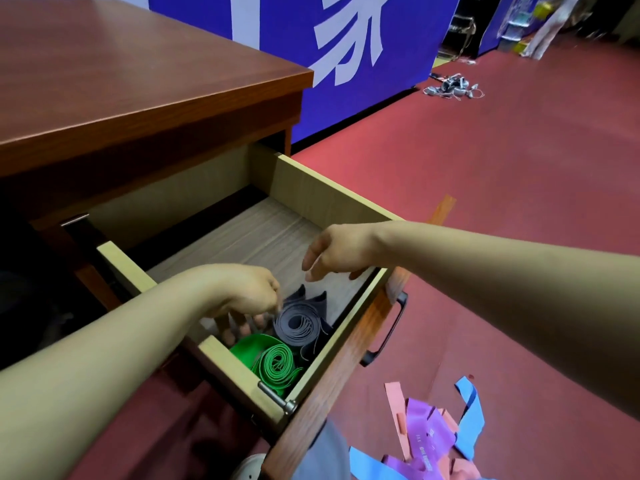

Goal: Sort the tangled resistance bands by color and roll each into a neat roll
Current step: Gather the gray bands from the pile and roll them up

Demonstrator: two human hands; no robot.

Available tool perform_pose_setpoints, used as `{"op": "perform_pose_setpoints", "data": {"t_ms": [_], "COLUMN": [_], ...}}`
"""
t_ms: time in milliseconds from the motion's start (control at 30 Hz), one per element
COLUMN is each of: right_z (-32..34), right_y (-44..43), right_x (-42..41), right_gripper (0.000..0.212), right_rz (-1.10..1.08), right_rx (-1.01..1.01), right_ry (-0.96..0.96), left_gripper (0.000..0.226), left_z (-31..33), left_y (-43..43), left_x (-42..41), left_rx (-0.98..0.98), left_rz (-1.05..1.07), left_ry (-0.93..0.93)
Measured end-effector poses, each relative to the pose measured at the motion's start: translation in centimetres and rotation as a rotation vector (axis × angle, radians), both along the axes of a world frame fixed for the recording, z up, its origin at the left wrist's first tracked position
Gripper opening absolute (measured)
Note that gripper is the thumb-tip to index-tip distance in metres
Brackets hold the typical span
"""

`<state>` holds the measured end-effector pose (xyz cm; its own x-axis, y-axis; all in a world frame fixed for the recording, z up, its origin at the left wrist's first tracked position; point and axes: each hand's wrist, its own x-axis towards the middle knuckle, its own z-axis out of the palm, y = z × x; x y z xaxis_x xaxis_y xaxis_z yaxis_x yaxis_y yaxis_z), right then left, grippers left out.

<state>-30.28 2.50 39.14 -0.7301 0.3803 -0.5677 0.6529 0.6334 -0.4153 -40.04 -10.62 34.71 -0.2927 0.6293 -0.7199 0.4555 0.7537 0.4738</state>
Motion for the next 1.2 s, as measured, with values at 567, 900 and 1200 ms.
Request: {"op": "perform_pose_setpoints", "data": {"t_ms": [567,900,1200], "right_z": [-2.6,-3.1,-3.0], "right_y": [-2.9,-1.2,-1.5], "right_x": [-3.4,-3.5,-3.4], "right_gripper": [0.046,0.043,0.051], "right_rz": [0.344,0.17,0.287], "right_rx": [0.022,-0.04,-0.069], "right_ry": [-0.081,-0.015,0.029], "left_gripper": [0.022,0.019,0.042], "left_z": [-2.0,-2.8,-2.8], "left_y": [-1.1,-0.6,-0.4], "left_x": [-0.9,-1.3,-0.9], "left_rx": [0.051,-0.006,-0.085], "left_rz": [0.139,0.302,0.193], "left_ry": [-0.037,-0.179,-0.256]}}
